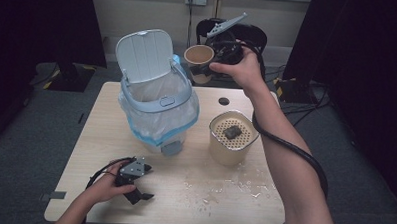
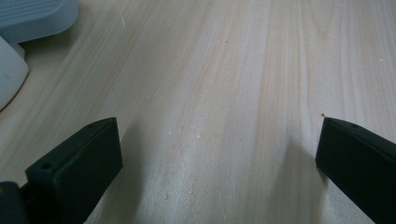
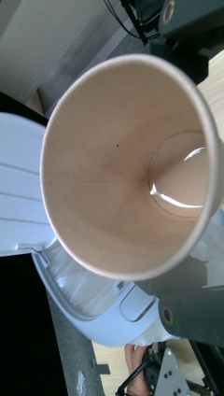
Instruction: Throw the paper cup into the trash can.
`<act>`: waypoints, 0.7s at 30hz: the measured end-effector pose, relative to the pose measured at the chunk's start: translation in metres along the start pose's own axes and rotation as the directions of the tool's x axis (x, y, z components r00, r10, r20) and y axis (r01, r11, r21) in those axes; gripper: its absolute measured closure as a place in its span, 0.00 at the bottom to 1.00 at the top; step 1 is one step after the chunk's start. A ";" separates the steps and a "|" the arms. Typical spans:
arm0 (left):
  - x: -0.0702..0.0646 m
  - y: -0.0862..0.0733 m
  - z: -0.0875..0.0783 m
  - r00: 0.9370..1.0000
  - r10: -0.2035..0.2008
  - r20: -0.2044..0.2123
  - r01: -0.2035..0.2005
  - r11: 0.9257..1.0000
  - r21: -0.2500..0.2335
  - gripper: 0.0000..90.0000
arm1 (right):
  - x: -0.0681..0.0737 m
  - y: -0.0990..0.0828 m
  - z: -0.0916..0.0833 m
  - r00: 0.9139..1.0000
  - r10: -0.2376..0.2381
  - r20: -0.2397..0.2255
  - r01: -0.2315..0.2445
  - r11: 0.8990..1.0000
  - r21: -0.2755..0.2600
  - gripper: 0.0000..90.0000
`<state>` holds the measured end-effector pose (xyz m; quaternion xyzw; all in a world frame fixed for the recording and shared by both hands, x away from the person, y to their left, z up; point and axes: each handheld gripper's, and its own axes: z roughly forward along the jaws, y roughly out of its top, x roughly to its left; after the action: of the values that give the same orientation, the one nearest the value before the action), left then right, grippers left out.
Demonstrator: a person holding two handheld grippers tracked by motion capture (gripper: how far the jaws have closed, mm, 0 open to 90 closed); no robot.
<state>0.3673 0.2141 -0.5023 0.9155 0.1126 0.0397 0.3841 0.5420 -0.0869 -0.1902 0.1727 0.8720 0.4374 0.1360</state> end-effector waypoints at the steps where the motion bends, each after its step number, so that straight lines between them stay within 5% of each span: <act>1: 0.000 0.000 0.000 1.000 -0.004 0.004 0.004 1.000 -0.002 0.00 | 0.001 0.002 0.001 1.000 -0.002 -0.003 0.002 1.000 0.000 0.31; 21: 0.000 0.000 0.000 1.000 -0.003 0.002 0.003 1.000 -0.004 0.00 | 0.015 0.025 0.030 0.999 -0.023 -0.049 0.022 1.000 -0.014 0.31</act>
<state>0.3673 0.2139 -0.5026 0.9146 0.1134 0.0385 0.3862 0.5443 -0.0456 -0.1888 0.1510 0.8739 0.4460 0.1206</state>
